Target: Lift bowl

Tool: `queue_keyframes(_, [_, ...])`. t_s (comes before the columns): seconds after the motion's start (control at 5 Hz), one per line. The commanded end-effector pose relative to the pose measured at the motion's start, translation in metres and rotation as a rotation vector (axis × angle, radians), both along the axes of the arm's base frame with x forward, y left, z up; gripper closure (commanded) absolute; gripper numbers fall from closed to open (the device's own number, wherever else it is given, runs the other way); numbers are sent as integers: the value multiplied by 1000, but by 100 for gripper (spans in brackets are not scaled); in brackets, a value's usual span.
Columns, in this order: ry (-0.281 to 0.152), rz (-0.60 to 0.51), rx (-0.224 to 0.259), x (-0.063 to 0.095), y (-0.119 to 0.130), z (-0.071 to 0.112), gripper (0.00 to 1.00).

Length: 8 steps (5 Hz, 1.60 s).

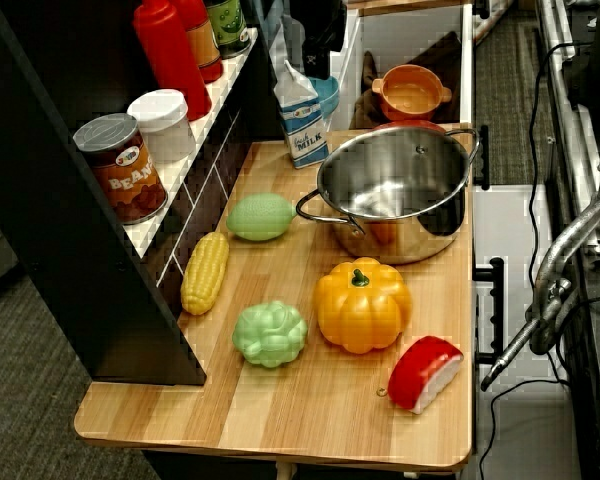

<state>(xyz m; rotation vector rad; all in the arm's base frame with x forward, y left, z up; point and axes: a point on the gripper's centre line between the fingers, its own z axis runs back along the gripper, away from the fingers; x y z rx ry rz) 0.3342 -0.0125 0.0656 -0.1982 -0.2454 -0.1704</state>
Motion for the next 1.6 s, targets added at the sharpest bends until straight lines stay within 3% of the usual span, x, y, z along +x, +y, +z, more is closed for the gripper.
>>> queue_keyframes(0.0, [-31,-3,-11,7,1,6,0])
queue_keyframes(0.2, [-24,1,-23,7,4,2,0])
queue_keyframes(0.6, [27,-43,7,3,-10,-15,0])
queue_keyframes(1.0, [44,-37,30,6,-10,-29,0])
queue_keyframes(1.2, [56,-26,16,6,-5,-32,100])
queue_keyframes(1.4, [60,-24,13,3,-4,-31,100])
